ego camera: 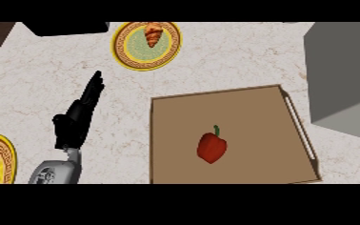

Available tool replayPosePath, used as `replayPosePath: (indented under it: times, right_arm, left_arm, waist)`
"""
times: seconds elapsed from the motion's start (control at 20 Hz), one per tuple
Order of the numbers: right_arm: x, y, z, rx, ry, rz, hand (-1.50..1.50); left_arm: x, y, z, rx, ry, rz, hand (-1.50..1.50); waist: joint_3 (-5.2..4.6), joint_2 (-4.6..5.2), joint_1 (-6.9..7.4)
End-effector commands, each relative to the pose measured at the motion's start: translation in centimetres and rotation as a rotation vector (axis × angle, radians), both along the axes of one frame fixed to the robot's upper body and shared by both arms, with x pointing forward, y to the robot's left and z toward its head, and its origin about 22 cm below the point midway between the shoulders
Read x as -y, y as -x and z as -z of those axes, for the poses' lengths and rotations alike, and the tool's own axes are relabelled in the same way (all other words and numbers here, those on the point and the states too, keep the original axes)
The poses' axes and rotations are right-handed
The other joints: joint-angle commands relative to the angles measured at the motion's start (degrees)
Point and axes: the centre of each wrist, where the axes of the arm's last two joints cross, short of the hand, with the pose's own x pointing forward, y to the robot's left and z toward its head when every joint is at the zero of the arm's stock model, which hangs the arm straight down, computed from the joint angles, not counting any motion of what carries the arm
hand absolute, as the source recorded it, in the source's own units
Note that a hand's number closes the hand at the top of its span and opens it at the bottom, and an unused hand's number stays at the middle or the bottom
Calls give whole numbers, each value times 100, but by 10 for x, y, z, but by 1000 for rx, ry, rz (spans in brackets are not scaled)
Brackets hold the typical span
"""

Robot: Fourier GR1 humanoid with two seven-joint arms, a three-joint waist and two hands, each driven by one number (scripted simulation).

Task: Pick the cupcake from the tray and place it in the tiered shelf

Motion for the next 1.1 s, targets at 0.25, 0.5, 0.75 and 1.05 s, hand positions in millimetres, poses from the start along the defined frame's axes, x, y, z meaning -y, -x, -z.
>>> replayPosePath:
  times: [0.25,0.5,0.75,1.05]
  right_arm:
    - [101,26,-92,74,-149,22,150]
    - [126,36,-104,84,-199,111,150]
    - [128,33,-126,102,-200,119,150]
    - [122,16,-113,209,-191,145,150]
  left_arm:
    - [11,-11,-5,14,-3,48,0]
    - [26,-2,3,12,6,107,0]
    - [30,-7,-5,10,0,123,0]
    - [29,-20,-13,19,-13,141,0]
  waist:
    - [-11,73,314]
    - [-6,95,562]
    - [-8,86,636]
    - [-10,124,751]
